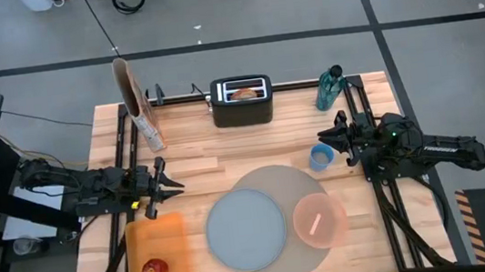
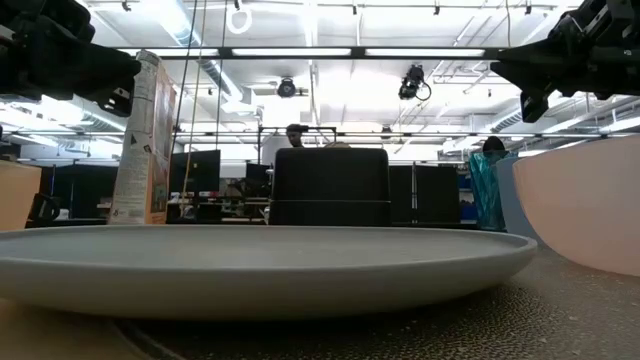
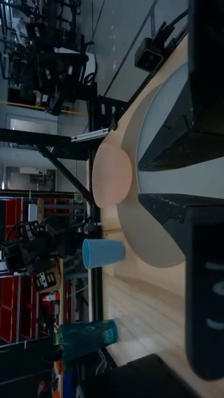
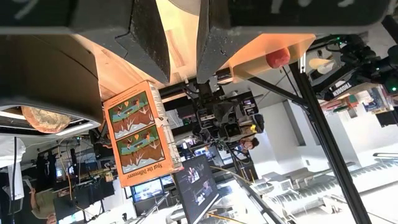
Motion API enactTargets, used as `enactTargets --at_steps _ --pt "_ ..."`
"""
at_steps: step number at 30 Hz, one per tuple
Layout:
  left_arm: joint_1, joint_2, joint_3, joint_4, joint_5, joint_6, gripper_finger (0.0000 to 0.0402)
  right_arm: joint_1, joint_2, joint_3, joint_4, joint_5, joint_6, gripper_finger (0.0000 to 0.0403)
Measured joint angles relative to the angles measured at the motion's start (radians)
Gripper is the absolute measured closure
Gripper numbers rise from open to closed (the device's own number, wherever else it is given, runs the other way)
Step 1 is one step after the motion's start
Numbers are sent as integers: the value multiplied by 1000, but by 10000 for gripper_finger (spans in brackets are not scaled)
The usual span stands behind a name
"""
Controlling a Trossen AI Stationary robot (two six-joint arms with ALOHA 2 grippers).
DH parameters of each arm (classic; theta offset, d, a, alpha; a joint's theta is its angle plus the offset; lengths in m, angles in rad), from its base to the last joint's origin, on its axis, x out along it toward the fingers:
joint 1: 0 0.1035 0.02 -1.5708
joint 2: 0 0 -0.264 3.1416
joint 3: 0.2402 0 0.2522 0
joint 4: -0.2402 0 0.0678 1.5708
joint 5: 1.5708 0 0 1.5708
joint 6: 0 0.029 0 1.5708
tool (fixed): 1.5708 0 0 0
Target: Arrange a breakfast setting
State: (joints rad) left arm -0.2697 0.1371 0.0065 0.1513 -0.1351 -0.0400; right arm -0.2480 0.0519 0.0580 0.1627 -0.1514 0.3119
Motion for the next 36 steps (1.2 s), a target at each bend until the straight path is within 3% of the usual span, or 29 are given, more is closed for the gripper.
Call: enactTargets --at_steps 21,25,30,36 --pt "0 0 0 3 0 5 326 0 0 0 0 0 0 317" --pt "3 -1 0 105 -2 93 326 0 0 0 0 0 0 317" --pt "3 0 0 171 -7 -83 326 0 0 0 0 0 0 317" --pt "4 0 0 202 -10 21 326 0 0 0 1 0 0 317"
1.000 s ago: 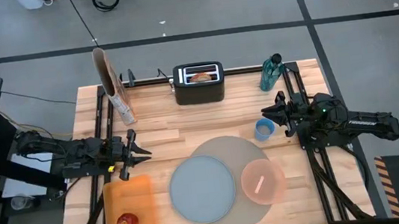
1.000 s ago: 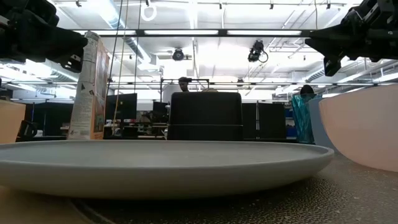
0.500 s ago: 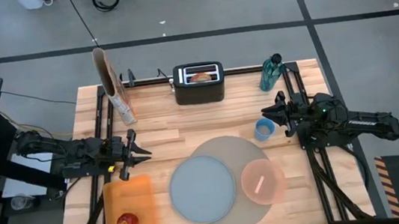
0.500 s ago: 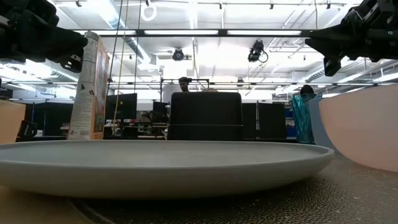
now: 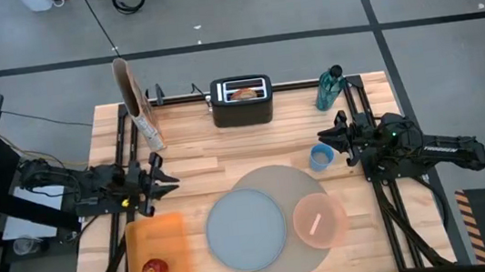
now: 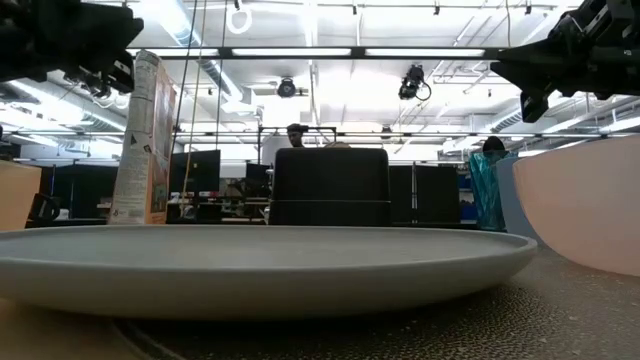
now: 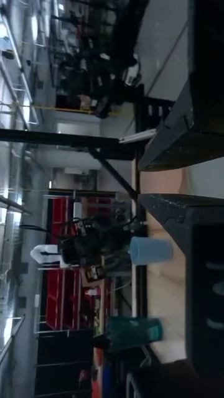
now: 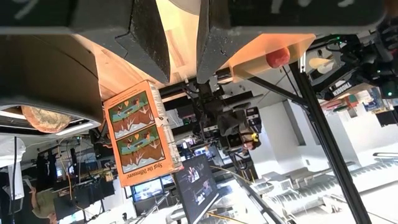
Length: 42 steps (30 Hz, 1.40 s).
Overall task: Arrange a breakfast setting
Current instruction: Pour cereal into the orange bowl
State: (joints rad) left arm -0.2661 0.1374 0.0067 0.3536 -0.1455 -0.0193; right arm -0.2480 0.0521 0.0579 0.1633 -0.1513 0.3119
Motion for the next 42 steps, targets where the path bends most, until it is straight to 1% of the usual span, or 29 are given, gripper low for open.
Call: enactTargets --at_steps 1,3,5,7,9,12,15,17,18,21,22,24,26,29,31,34,38,42 --pt "0 0 0 12 0 -15 326 0 0 0 0 0 0 317" --pt "-2 0 0 27 0 -101 326 0 0 0 2 0 0 317" --pt "-2 0 0 6 0 -170 326 0 0 0 4 1 0 317" --pt "-2 6 0 -34 0 -204 326 0 0 0 15 1 -6 317" --pt "-2 11 0 -52 0 -192 326 0 0 0 45 6 -15 317" --pt "0 15 0 -27 -5 -107 326 0 0 0 101 21 4 317" --pt "0 15 3 7 -43 -87 327 0 0 0 146 47 2 317" --pt "0 22 27 -52 -74 -71 328 0 0 0 175 47 0 317" --pt "0 25 47 -83 -105 -63 329 0 0 0 191 43 -2 317" --pt "-3 34 130 -180 -242 -21 327 0 3 0 245 44 -49 317" --pt "-6 41 163 -223 -275 -15 325 0 6 0 262 56 -56 317" --pt "-17 62 233 -314 -307 -14 320 0 15 0 273 93 -59 317" --pt "-34 96 305 -399 -366 -21 316 0 32 0 268 138 -61 317" --pt "-62 179 387 -544 -510 -58 315 0 85 0 263 162 -76 317" --pt "-74 248 442 -637 -600 -118 315 0 136 0 279 165 -111 317" --pt "-81 347 530 -779 -677 -257 315 0 220 0 356 187 -182 317" --pt "-81 480 646 -987 -726 -441 315 0 319 0 464 192 -277 317" --pt "-79 602 755 -1239 -731 -692 315 0 401 0 514 257 -352 315"
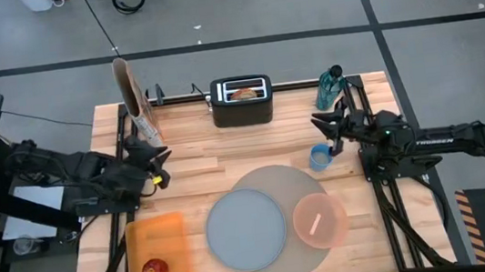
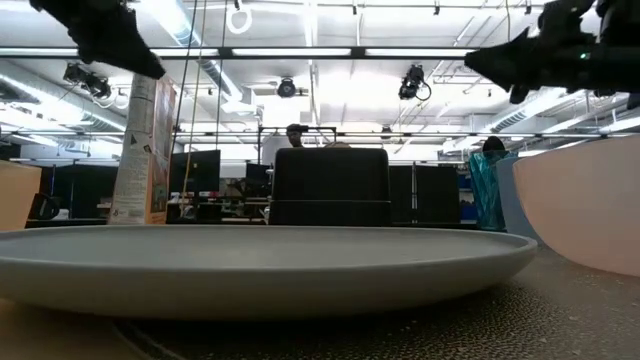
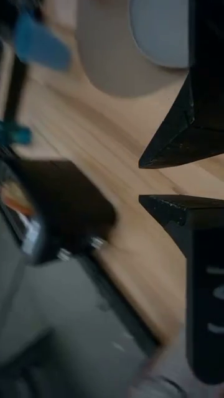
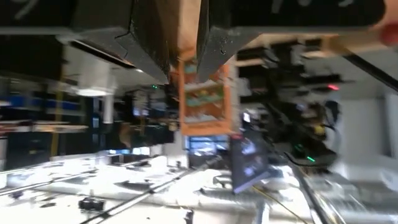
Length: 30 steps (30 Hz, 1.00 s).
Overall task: Arrange a breakfast setting
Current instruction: Pour cereal into the orange bowl
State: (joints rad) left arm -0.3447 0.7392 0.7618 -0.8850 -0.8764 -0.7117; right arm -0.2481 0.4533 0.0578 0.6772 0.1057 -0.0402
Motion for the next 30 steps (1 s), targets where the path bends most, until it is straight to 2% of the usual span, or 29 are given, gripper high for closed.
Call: enactTargets --at_steps 5,7,9,15,17,20,26,30 --pt "0 113 37 -360 65 -414 314 0 93 0 58 23 -58 300" --pt "1 141 33 -446 89 -575 309 0 121 0 74 7 -86 291" --pt "2 164 33 -472 104 -652 295 0 143 0 97 -5 -117 285" --pt "60 229 33 -472 69 -771 203 0 197 0 191 -129 -150 276" --pt "104 258 33 -468 24 -803 169 0 215 0 214 -176 -152 276" --pt "168 318 33 -432 -45 -811 135 0 238 0 239 -183 -172 276" --pt "253 451 33 -394 -74 -797 128 0 268 0 254 -181 -176 277" --pt "253 495 25 -393 -74 -831 129 0 284 0 257 -182 -179 276"
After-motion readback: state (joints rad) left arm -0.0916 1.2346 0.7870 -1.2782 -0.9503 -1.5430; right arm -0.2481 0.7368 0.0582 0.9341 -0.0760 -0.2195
